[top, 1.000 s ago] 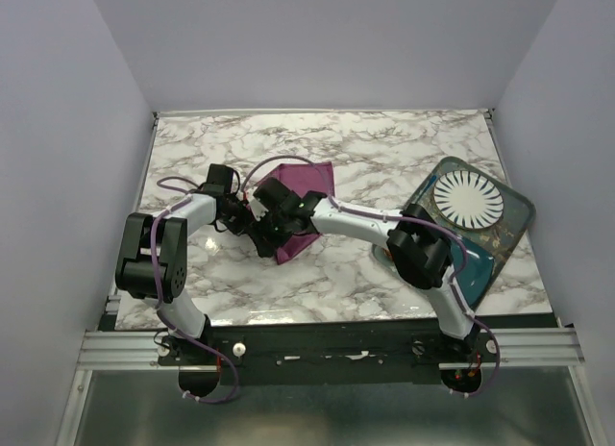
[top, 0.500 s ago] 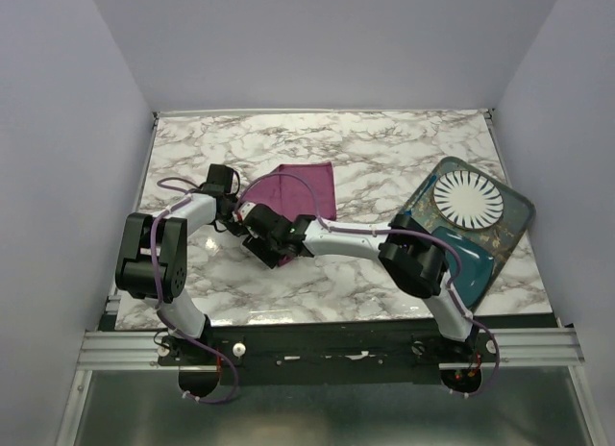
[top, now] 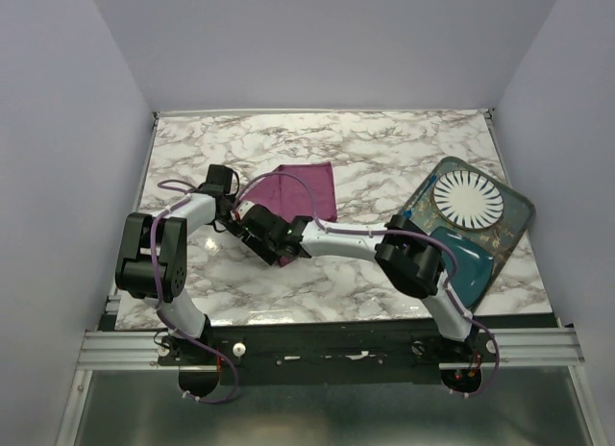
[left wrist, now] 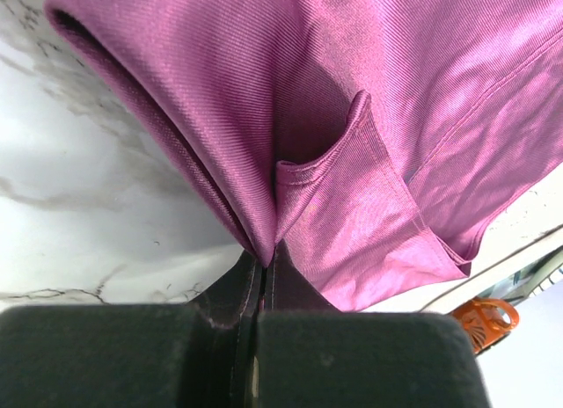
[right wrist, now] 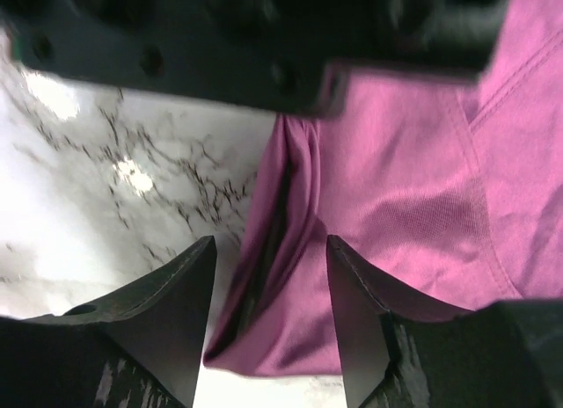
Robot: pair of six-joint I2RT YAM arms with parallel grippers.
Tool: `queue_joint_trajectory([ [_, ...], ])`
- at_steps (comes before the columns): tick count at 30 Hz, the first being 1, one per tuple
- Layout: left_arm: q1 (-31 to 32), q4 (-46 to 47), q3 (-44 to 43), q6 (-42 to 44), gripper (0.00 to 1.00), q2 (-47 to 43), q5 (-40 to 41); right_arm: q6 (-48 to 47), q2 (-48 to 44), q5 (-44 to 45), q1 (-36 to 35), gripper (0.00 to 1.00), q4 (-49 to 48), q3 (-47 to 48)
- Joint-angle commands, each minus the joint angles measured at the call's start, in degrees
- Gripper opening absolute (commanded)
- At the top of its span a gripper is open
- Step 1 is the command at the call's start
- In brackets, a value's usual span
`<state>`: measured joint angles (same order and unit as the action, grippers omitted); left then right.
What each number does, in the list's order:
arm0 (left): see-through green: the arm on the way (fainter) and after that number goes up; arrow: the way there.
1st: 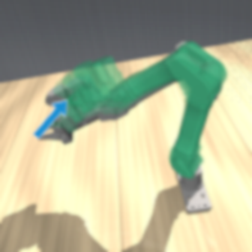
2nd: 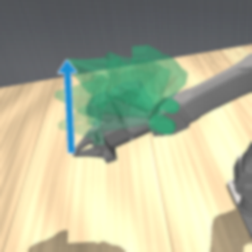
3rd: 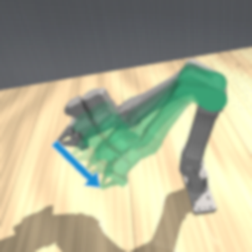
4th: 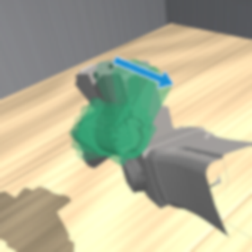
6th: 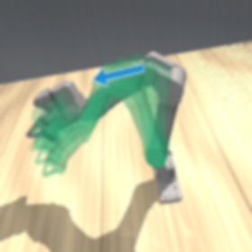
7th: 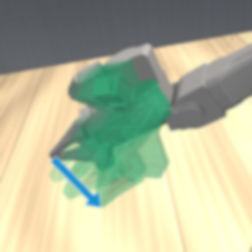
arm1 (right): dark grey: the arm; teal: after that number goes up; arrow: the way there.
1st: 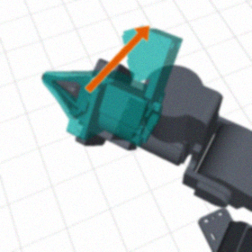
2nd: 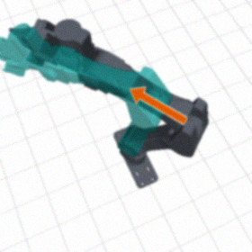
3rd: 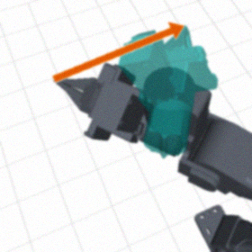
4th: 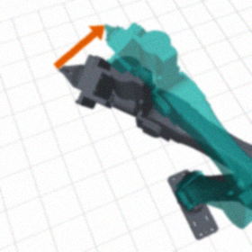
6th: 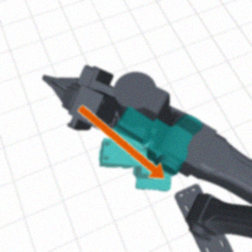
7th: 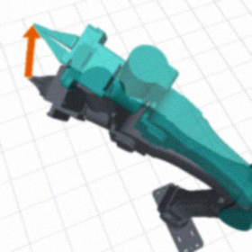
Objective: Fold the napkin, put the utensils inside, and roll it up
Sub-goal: Roll the napkin with the utensil
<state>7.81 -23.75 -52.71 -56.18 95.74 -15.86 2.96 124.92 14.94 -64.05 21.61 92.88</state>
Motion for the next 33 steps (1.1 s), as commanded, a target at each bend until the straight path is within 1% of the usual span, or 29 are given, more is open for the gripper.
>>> queue_joint_trajectory([
  [1, -0.5, -3.0, -0.8, -2.2, 0.0, 1.0, -2.6, 0.8, 4.4, 4.7, -1.4, 0.58, -1.0, 2.0],
  [3, -0.7, -3.3, -1.0, -2.3, 0.0, 1.1, -2.6, 0.9, 4.6, 5.4, -1.7, 0.52, -1.0, 2.2],
  [4, -0.9, -3.6, -1.1, -2.0, 0.0, 1.2, -2.8, 1.2, 4.7, 6.9, -1.7, 0.44, -1.0, 2.1],
  [6, -1.7, -3.5, -0.9, -1.8, 0.0, 1.3, -3.6, 1.1, 4.8, 8.2, -1.7, 0.33, -0.7, 1.8],
  [7, -1.9, -3.5, -0.9, -1.3, 0.0, 1.4, -3.7, 1.0, 4.6, 8.5, -1.6, 0.2, -0.7, 1.4],
  [9, -2.5, -3.8, -1.2, -0.8, 0.0, 1.5, -4.4, 0.5, 4.5, 8.0, -1.3, 0.12, -0.6, 1.2],
  [10, -2.6, -3.8, -1.2, -0.4, 0.0, 1.6, -4.4, 0.4, 4.4, 5.8, -1.0, 0.01, 0.0, 1.1],
  [12, -2.9, -3.7, -1.7, 1.6, 0.0, 1.5, -4.2, 0.6, 3.7, 2.7, 0.0, 0.0, 0.4, 1.0],
  [13, -2.8, -4.1, -2.0, 2.6, 0.0, 1.7, -3.8, 0.5, 3.7, -1.4, 0.3, 0.01, 1.2, 1.6],
  [15, -2.8, -4.0, -2.7, 5.5, 0.0, 2.1, -3.7, 0.6, 3.6, -5.3, 1.4, 0.0, 2.8, 2.6],
  [16, -2.8, -3.3, -2.8, 6.5, 0.0, 2.2, -3.9, 0.9, 3.6, -10.2, 1.8, 0.01, 4.0, 3.0],
  [17, -2.8, -3.1, -3.2, 7.5, 0.0, 2.2, -3.9, 1.3, 3.7, -12.9, 3.1, 0.01, 5.1, 4.5],
  [18, -2.8, -2.6, -3.3, 9.1, 0.02, 2.1, -3.9, 2.0, 3.8, -16.3, 4.0, 0.0, 5.8, 5.0],
  [19, -2.8, -2.0, -3.4, 10.1, 0.07, 1.6, -3.7, 3.2, 3.7, -21.7, 4.9, 0.01, 6.7, 5.4],
  [20, -2.8, -2.1, -3.8, 11.1, 0.18, 1.3, -3.2, 3.9, 3.7, -23.9, 6.4, 0.0, 7.1, 6.1],
  [22, -2.9, -2.5, -4.2, 13.5, 0.3, -0.4, -1.2, 5.3, 3.7, -29.8, 7.9, 0.0, 7.7, 6.4],
  [23, -2.9, -2.6, -4.5, 14.1, 0.39, -1.3, -0.5, 5.6, 4.1, -31.5, 9.2, 0.0, 7.8, 6.6],
  [26, -2.8, -2.7, -5.5, 16.1, 0.48, -4.0, 1.3, 7.8, 5.7, -40.0, 12.4, 0.01, 8.4, 7.5],
  [27, -2.8, -3.1, -6.0, 16.8, 0.49, -4.6, 2.1, 8.3, 6.2, -42.3, 13.2, 0.01, 8.4, 8.0],
  [28, -2.8, -3.4, -6.3, 17.9, 0.49, -5.8, 2.5, 9.8, 6.6, -46.9, 14.0, 0.01, 8.3, 8.5],
  [29, -2.8, -3.6, -6.7, 18.2, 0.5, -6.4, 3.1, 10.4, 7.5, -49.1, 15.5, 0.0, 8.5, 9.2],
  [33, -2.5, -3.6, -5.6, 19.2, 0.5, -9.8, 3.4, 13.1, 11.6, -56.8, 17.9, 0.01, 9.6, 12.3],
])
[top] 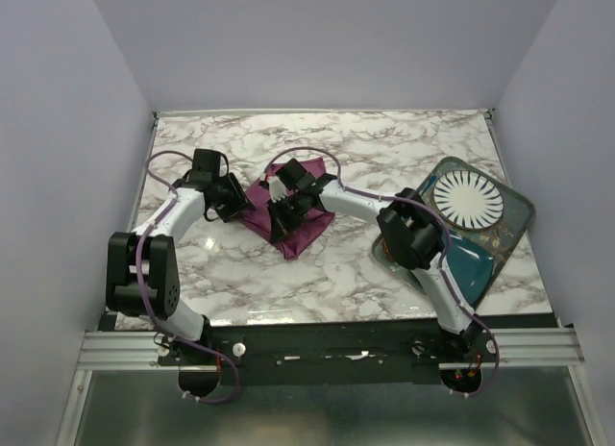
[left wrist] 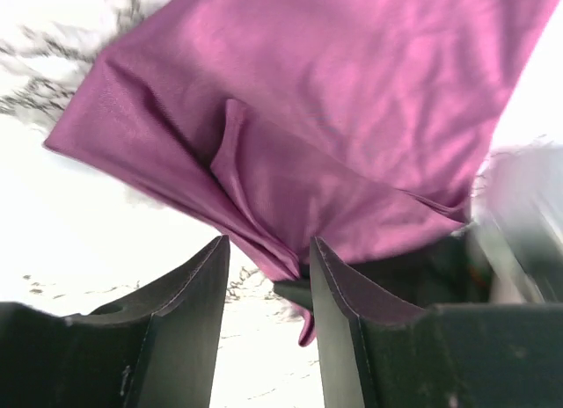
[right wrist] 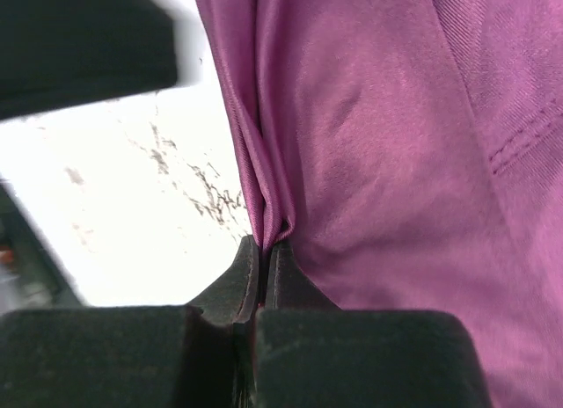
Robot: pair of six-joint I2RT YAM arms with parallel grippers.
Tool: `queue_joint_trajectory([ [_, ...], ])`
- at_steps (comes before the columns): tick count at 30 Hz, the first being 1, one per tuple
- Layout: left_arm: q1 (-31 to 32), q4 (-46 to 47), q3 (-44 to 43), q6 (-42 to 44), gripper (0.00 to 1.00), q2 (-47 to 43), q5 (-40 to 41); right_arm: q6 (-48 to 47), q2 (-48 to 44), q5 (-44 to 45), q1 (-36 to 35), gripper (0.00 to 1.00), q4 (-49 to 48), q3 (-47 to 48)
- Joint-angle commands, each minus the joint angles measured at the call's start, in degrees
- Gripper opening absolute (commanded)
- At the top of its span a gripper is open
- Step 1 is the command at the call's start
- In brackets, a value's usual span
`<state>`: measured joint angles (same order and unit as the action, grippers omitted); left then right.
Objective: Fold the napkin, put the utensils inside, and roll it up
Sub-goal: Roll the napkin with the utensil
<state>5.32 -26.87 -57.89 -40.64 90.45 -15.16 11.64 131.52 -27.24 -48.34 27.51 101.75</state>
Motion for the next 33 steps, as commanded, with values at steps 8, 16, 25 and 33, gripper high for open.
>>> queue_joint_trajectory([
  [8, 3.9, 3.7, 6.6, 3.3, 0.2, -6.3, -1.1, 9.3, 10.3, -25.3, 7.3, 0.0, 3.6, 6.4],
  [16, 5.5, 10.9, 7.9, 0.0, 0.01, -1.9, -2.1, 10.1, 11.9, -26.1, 8.3, 0.01, 3.0, 6.2],
  [25, 5.8, 13.2, 8.3, -1.2, 0.0, 1.6, -1.7, 11.0, 12.4, -26.7, 8.8, 0.0, 2.6, 6.5],
  [33, 5.8, 13.5, 8.6, -1.7, 0.0, 4.7, -0.6, 11.5, 12.3, -27.4, 9.1, 0.0, 2.5, 6.5],
])
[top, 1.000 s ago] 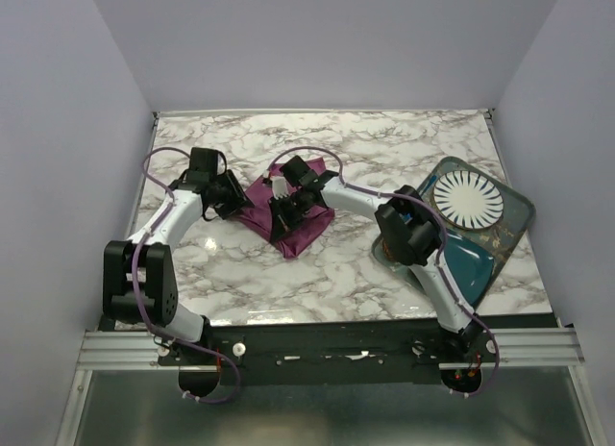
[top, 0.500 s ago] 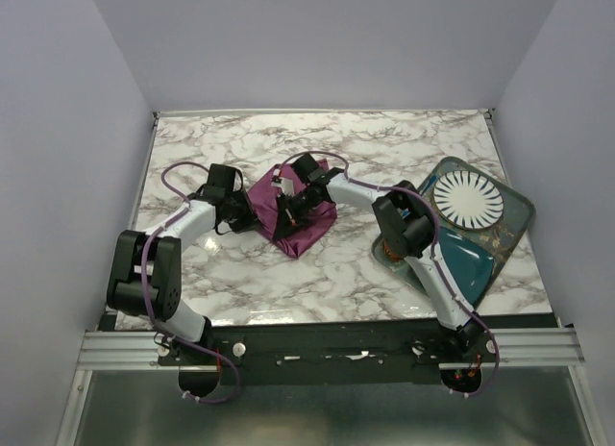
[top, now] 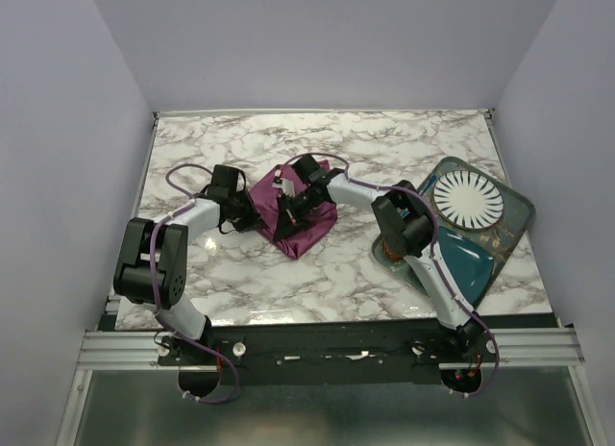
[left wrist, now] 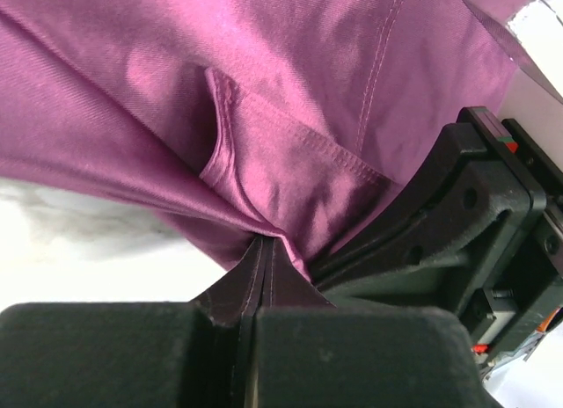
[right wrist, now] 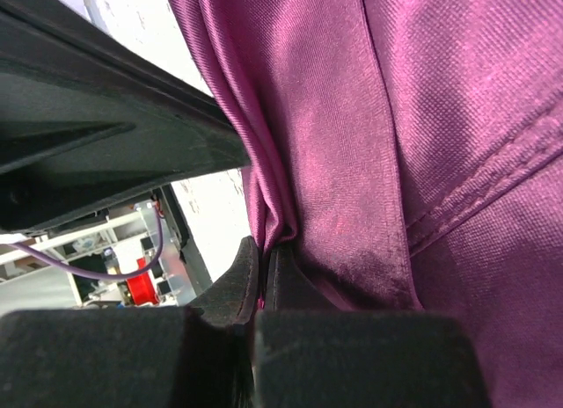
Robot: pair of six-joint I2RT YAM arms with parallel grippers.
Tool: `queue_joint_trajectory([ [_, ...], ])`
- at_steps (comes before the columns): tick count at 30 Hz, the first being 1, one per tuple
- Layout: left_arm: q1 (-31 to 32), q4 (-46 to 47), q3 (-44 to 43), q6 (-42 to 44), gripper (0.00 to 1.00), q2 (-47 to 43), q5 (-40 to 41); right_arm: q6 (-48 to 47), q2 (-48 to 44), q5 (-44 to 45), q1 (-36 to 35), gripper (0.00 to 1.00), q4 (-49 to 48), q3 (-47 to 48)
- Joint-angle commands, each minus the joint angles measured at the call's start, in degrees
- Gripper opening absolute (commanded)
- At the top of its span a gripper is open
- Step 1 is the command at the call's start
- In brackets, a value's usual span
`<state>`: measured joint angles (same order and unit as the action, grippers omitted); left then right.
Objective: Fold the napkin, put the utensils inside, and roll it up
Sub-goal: Roll the napkin with the utensil
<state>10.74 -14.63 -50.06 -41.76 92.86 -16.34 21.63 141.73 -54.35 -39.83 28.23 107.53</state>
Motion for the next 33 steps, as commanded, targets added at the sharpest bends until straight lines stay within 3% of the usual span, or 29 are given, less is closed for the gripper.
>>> queue_joint_trajectory([
  [1, 0.4, 1.6, 1.0, -0.8, 0.0, 2.8, 0.7, 1.7, 2.1, -0.3, 0.6, 0.01, 1.7, 0.8],
  [9, 0.4, 0.7, 3.2, -1.7, 0.0, 5.0, 2.2, 1.1, 1.0, 0.7, 1.4, 0.04, 3.0, 1.9],
  [11, 0.4, 0.8, 4.0, -1.8, 0.0, 5.0, 2.5, -0.2, 1.3, 1.3, 1.3, 0.13, 5.2, 3.7],
  [16, 0.4, 3.5, 7.1, -3.2, 0.0, 5.2, 1.9, -6.4, 0.9, 6.2, 1.4, 0.22, 11.3, 6.6],
  [23, 0.6, 4.6, 7.9, -4.8, 0.0, 5.9, 1.6, -13.8, -0.9, 14.2, 0.1, 0.5, 19.2, 10.2],
  [33, 0.6, 4.1, 6.4, -3.5, 0.0, 4.4, -0.1, -16.8, -9.5, 21.9, -3.9, 0.59, 15.0, 4.3],
])
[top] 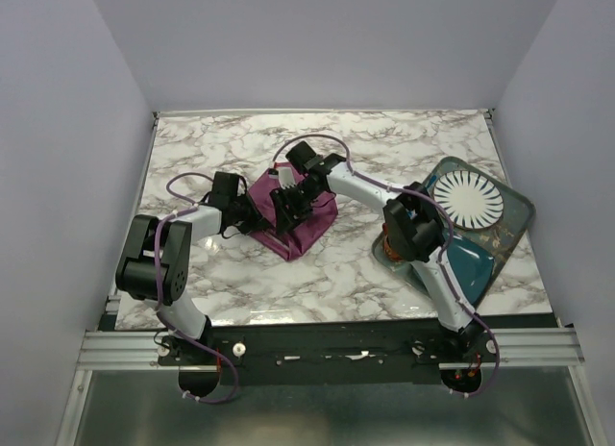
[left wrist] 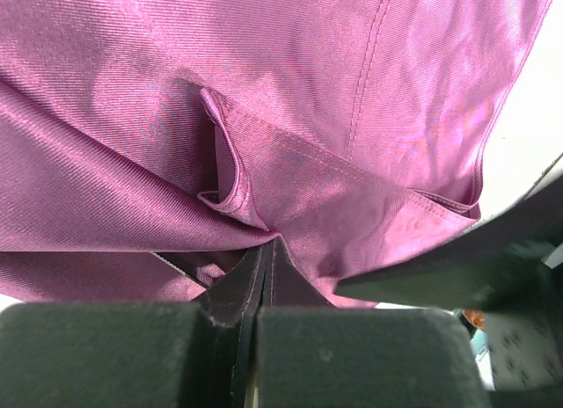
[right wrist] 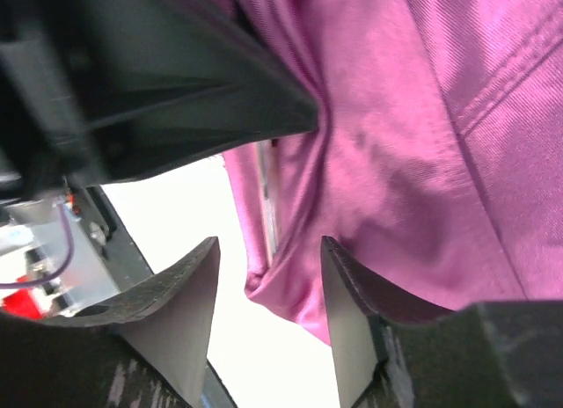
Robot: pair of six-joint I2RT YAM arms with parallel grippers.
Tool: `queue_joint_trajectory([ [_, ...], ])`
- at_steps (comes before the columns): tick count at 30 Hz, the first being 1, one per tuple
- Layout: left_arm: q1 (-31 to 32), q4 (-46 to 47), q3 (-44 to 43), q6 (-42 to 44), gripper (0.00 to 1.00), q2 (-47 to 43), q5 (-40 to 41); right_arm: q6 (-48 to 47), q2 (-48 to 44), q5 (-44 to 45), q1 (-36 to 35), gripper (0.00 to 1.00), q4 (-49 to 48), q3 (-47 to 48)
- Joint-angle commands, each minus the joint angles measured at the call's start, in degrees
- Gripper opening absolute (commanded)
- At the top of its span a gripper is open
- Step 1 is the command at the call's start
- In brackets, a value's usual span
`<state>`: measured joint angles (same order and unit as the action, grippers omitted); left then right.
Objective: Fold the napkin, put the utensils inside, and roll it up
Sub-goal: Roll the napkin with the utensil
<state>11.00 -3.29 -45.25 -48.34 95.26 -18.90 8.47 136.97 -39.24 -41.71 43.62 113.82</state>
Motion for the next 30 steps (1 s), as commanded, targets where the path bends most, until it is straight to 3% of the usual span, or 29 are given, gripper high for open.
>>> queue_joint_trajectory([
  [1, 0.3, -7.3, 1.0, 3.4, 0.0, 0.7, 1.9, -3.6, -5.6, 7.9, -2.5, 0.59, -1.1, -2.7],
  [2, 0.3, -7.8, 0.3, 3.6, 0.12, -0.3, 1.6, -3.5, -6.0, 9.3, -2.8, 0.6, -2.3, -3.4],
  [5, 0.2, -10.1, -2.3, 4.1, 0.32, -5.3, 1.2, -2.7, -7.1, 9.6, -2.9, 0.6, -4.3, -5.1],
  [7, 0.2, -11.9, -5.4, 4.8, 0.37, -7.8, 0.6, -2.4, -7.7, 10.0, -3.0, 0.6, -4.8, -5.4],
  [11, -0.5, -15.9, -8.4, 4.7, 0.38, -11.2, -1.2, -1.5, -9.0, 10.5, -2.9, 0.6, -5.7, -6.3],
  [19, -6.9, -20.4, -2.4, 7.4, 0.41, -20.4, -1.8, -1.7, -7.2, 8.0, -2.9, 0.6, -6.3, -6.1],
  [30, -8.6, -18.2, 2.9, 3.7, 0.4, -21.6, -2.9, -1.4, -6.5, 6.6, -4.3, 0.55, -7.2, -5.5],
])
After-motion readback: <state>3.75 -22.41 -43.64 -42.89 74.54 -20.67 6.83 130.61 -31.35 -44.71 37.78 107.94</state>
